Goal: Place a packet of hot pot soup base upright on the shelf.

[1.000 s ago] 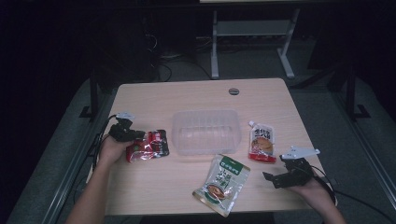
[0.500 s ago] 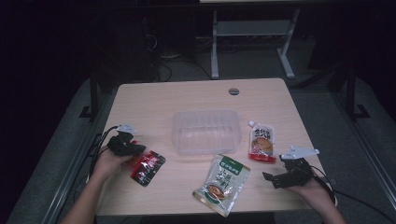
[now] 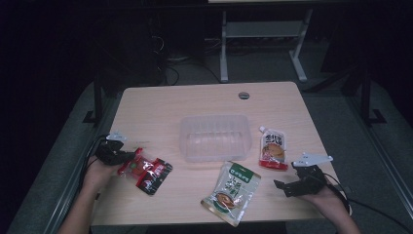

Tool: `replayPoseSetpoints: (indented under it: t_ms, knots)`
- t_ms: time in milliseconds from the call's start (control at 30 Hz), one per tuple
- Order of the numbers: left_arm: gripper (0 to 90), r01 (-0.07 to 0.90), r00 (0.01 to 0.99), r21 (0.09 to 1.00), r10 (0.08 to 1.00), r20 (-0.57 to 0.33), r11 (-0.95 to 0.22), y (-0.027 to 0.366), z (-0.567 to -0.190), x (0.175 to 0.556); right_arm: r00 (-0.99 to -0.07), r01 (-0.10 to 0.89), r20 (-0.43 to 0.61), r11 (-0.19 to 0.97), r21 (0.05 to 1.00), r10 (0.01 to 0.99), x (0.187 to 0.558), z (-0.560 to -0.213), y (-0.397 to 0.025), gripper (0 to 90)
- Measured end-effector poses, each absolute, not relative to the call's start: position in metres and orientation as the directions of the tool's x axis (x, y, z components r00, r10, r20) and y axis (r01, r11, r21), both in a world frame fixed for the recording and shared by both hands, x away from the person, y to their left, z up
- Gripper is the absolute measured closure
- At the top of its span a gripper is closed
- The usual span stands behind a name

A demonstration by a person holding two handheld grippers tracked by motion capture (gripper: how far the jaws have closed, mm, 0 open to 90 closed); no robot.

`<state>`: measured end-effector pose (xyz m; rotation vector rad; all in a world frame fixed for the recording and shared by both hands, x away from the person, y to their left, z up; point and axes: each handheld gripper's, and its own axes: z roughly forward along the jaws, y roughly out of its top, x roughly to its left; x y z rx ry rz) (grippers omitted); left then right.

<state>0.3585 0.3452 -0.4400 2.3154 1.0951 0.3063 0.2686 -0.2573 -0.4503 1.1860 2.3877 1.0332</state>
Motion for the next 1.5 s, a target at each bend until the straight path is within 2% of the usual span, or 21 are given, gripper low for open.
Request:
replayPoseSetpoints:
  t_ms: [233,433,733,933,1267,1500]
  knots:
    - [89.9,0.611,0.693,0.572,0.719,-0.053,-0.547,0.338,-0.441,0.347,-0.626,0.579,0.060,0.412,0.704,0.778,0.269,-0.450,-0.256,4.7]
    - [89.9,0.574,0.738,0.568,0.673,-0.048,-0.590,0.320,-0.441,0.346,-0.632,0.573,0.056,0.417,0.705,0.773,0.269,-0.451,-0.256,4.7]
    - [89.9,0.550,0.782,0.564,0.617,-0.089,-0.616,0.297,-0.441,0.329,-0.633,0.573,0.055,0.419,0.705,0.772,0.269,-0.450,-0.256,4.7]
    - [89.9,0.518,0.811,0.559,0.580,-0.079,-0.648,0.285,-0.440,0.322,-0.637,0.569,0.053,0.423,0.705,0.769,0.269,-0.450,-0.255,4.7]
    - [89.9,0.505,0.802,0.591,0.595,-0.051,-0.630,0.287,-0.426,0.313,-0.635,0.574,0.059,0.420,0.703,0.770,0.268,-0.449,-0.255,4.9]
    - [89.9,0.511,0.802,0.573,0.595,-0.051,-0.640,0.289,-0.431,0.313,-0.655,0.555,0.055,0.431,0.712,0.754,0.266,-0.447,-0.249,4.9]
